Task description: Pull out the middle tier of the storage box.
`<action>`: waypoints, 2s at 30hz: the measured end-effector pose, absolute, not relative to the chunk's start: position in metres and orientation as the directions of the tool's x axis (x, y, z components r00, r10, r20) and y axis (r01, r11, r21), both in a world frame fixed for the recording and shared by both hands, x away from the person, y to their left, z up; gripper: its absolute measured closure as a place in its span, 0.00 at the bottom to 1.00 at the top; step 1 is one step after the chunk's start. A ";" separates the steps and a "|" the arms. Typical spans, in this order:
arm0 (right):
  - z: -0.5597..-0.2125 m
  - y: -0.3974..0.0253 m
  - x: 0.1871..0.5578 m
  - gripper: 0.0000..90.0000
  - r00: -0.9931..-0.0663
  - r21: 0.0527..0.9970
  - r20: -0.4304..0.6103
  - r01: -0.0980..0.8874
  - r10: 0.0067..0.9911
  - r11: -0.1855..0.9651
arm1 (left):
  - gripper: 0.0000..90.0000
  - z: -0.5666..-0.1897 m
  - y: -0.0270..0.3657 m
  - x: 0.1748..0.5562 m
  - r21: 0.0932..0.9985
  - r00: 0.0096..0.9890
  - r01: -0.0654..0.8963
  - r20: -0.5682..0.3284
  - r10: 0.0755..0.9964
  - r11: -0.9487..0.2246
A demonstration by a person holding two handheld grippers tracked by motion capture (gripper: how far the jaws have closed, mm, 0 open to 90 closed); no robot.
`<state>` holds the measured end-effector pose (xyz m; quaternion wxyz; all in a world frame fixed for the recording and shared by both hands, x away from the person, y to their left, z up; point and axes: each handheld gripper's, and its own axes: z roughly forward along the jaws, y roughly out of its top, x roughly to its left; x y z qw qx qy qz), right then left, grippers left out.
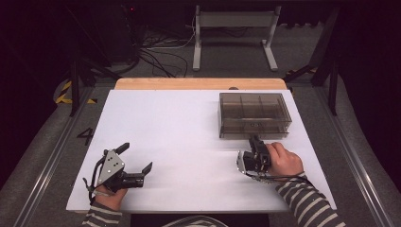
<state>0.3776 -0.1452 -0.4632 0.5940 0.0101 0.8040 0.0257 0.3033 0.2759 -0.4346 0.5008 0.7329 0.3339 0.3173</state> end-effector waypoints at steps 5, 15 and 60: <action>-0.460 -0.145 0.374 0.82 -0.298 0.065 -0.953 -0.029 0.054 0.997 | 0.01 -0.435 0.276 0.303 0.945 0.577 0.172 0.132 0.806 -0.278; -0.446 -0.144 0.364 0.80 -0.325 0.129 -0.940 -0.050 0.106 0.990 | 0.01 -0.435 0.276 0.303 0.946 0.577 0.171 0.131 0.806 -0.276; -0.386 -0.178 0.376 0.46 -0.748 0.648 -0.505 0.000 0.429 0.762 | 0.01 -0.435 0.276 0.304 0.945 0.576 0.172 0.132 0.807 -0.277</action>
